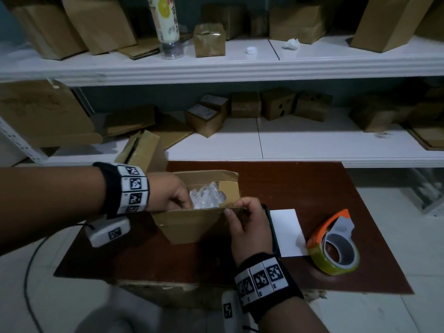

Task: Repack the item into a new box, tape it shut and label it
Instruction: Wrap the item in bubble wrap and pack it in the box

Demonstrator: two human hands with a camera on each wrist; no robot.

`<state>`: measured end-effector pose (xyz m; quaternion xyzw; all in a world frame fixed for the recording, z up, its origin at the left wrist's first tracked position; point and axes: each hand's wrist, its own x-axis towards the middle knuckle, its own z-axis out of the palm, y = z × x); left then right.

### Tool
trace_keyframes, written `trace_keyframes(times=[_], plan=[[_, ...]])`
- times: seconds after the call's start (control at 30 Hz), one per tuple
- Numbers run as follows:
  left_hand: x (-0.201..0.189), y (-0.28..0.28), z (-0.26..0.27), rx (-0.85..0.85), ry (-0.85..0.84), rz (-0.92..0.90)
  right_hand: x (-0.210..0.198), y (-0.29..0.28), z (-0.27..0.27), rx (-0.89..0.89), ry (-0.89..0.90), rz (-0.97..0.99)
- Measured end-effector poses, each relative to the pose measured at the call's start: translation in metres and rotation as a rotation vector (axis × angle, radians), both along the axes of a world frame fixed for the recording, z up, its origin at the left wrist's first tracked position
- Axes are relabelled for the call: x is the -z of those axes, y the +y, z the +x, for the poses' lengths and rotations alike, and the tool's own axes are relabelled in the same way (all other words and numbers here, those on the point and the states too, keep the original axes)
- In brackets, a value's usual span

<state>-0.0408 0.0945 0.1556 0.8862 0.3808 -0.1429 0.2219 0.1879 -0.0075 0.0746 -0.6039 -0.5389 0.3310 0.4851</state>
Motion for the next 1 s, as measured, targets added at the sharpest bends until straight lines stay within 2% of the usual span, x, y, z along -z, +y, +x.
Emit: trace_keyframes(times=[0.13,0.3,0.4,0.47,0.57,0.73,0.77,0.83,0.9,1.0], plan=[[0.008,0.016,0.020,0.061,0.205,0.014,0.000,0.001,0.000,0.000,0.005,-0.002],[0.009,0.026,0.054,0.223,0.499,0.063,0.002,0.003,0.001,-0.014,-0.022,-0.021],[0.020,0.027,0.064,0.204,0.778,0.059,0.002,0.004,0.002,-0.015,-0.050,0.005],[0.027,0.027,0.072,0.176,0.864,0.058,0.002,0.003,0.002,-0.020,-0.061,0.020],[0.018,0.025,0.076,0.199,0.814,0.042,0.001,0.002,0.003,-0.035,-0.055,0.008],[-0.015,0.018,0.054,0.285,0.353,0.305,-0.002,0.002,0.003,-0.029,-0.051,0.010],[-0.017,0.017,0.050,0.311,0.261,0.331,-0.004,0.000,0.003,-0.037,-0.056,0.007],[-0.016,0.018,0.044,0.314,0.140,0.273,-0.006,-0.002,0.001,-0.061,-0.076,0.005],[-0.013,0.020,0.047,0.297,0.165,0.154,-0.007,-0.002,0.001,-0.068,-0.084,-0.002],[0.006,0.029,0.052,0.239,0.350,-0.009,-0.008,-0.001,-0.002,-0.056,-0.068,-0.003]])
